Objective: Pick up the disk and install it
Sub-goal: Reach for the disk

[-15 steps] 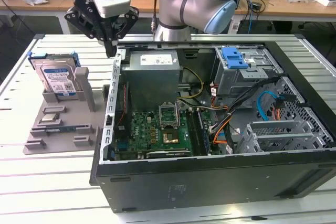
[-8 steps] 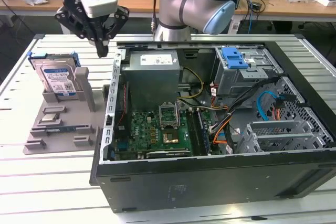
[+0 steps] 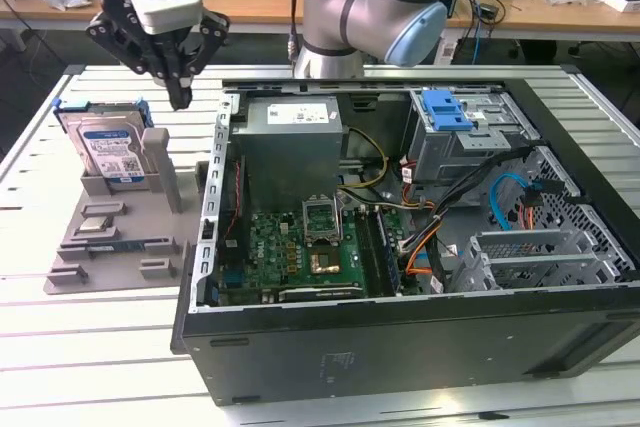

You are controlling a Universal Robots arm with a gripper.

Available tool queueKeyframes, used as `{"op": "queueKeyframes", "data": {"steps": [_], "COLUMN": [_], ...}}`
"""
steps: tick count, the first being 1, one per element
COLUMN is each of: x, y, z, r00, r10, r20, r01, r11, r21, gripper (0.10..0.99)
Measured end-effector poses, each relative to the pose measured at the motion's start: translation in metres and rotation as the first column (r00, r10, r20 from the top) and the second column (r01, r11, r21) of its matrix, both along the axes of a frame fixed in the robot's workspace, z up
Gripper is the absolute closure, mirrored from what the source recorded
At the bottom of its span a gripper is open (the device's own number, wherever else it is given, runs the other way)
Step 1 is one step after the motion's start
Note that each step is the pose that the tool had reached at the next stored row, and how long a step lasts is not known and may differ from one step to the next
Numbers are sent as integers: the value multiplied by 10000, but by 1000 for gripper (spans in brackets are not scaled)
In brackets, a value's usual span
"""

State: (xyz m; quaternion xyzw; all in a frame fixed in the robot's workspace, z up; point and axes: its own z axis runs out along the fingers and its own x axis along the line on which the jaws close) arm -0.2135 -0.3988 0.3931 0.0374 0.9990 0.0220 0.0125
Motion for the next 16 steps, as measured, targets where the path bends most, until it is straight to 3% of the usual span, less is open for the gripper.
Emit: {"op": "queueKeyframes", "data": {"steps": [16], "x": [-326], "y": [0], "z": [0], "r00": [10000], "r10": [0], "r20": [0], "r01": [0], "r11": [10000], "r21": [0], "gripper": [980]}}
